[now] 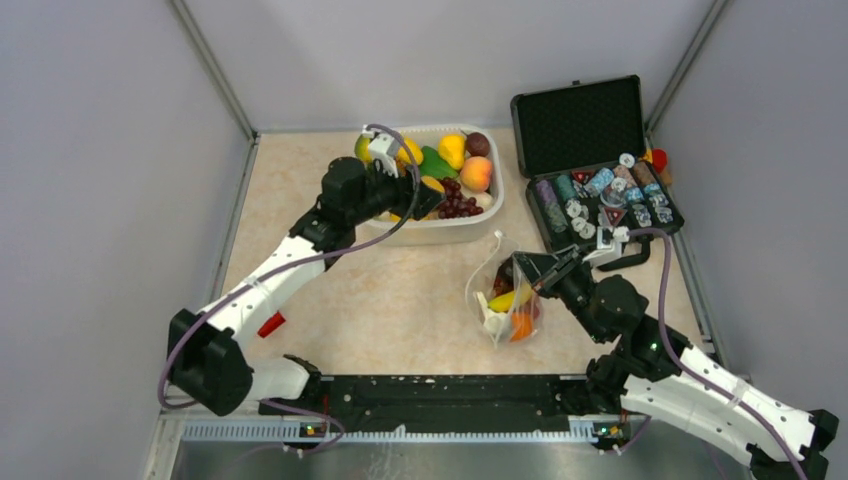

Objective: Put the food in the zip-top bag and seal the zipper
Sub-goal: Pick up the fake fruit from the zipper food storage bag, then place the fake fruit in the zipper food storage bag.

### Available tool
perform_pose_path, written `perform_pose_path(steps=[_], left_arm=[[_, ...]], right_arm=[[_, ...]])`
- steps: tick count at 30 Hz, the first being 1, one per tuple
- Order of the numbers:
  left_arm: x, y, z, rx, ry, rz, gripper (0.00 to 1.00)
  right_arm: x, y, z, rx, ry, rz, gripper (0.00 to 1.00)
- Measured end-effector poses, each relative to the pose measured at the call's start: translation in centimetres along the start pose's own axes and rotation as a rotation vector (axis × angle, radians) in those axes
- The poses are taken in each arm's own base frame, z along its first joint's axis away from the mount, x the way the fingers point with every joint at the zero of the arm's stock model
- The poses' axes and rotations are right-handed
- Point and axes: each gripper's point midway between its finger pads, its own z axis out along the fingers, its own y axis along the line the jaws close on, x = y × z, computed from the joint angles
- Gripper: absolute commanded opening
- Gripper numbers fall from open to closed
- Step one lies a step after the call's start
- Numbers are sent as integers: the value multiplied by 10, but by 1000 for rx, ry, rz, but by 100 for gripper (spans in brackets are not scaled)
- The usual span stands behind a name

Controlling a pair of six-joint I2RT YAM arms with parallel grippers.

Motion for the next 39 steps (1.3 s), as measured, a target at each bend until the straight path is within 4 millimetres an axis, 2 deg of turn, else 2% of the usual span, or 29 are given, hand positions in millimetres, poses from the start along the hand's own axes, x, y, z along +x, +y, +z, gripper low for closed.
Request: perform_pose_path(steps=[4,12,14,16,20,23,26,33,39], left_arm=[[9,-35,-25,160,1,17,49],[61,-84,-53,443,146,27,52],[72,-105,-60,517,177,39,53],[82,-134,-70,607,204,76,54],[96,-171,-81,721,235,127,54],[105,-178,-79,735,254,143,54],[116,-178,-64,704,287,151,57],[136,-176,-36,585,333,224,56],[140,-160,-15,444,339,296,62]], right_arm=[[-1,-3,1,10,-12,16,0],[-3,-4,2,20,-26,29,0],[-3,-4,2,20,-26,31,0],[-3,-4,2,20,-26,31,0],[-3,-3,2,19,-27,32,0],[-3,-3,2,17,-27,33,0],[-2,-2,4,17,-24,32,0],[0,-1,5,11,-14,31,0],[1,0,5,7,-10,31,0]])
